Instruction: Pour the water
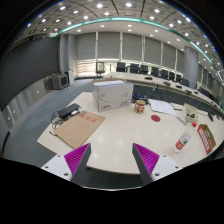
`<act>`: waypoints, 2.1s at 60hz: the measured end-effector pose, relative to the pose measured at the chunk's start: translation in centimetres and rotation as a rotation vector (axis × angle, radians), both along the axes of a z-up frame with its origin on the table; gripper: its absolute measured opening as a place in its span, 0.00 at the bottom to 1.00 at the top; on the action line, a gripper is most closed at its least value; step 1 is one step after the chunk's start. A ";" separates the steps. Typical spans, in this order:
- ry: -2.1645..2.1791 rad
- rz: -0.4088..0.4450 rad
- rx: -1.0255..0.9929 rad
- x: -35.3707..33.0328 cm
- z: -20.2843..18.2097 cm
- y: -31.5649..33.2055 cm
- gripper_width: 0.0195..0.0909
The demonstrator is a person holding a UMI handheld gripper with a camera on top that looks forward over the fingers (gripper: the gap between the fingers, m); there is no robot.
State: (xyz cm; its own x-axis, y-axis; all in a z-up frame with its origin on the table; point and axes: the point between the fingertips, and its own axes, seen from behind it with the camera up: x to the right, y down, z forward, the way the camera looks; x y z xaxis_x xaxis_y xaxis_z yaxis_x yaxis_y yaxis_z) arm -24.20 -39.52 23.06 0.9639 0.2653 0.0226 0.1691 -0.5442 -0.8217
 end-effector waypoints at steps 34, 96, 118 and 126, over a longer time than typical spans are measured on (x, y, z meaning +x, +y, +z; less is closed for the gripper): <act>0.044 -0.268 0.102 34.5 -8.9 8.9 0.93; -0.157 -0.277 0.262 41.3 -11.0 29.6 0.25; -0.846 -0.206 0.391 36.0 0.3 47.2 0.24; -1.153 -0.119 0.406 32.2 1.5 53.7 0.24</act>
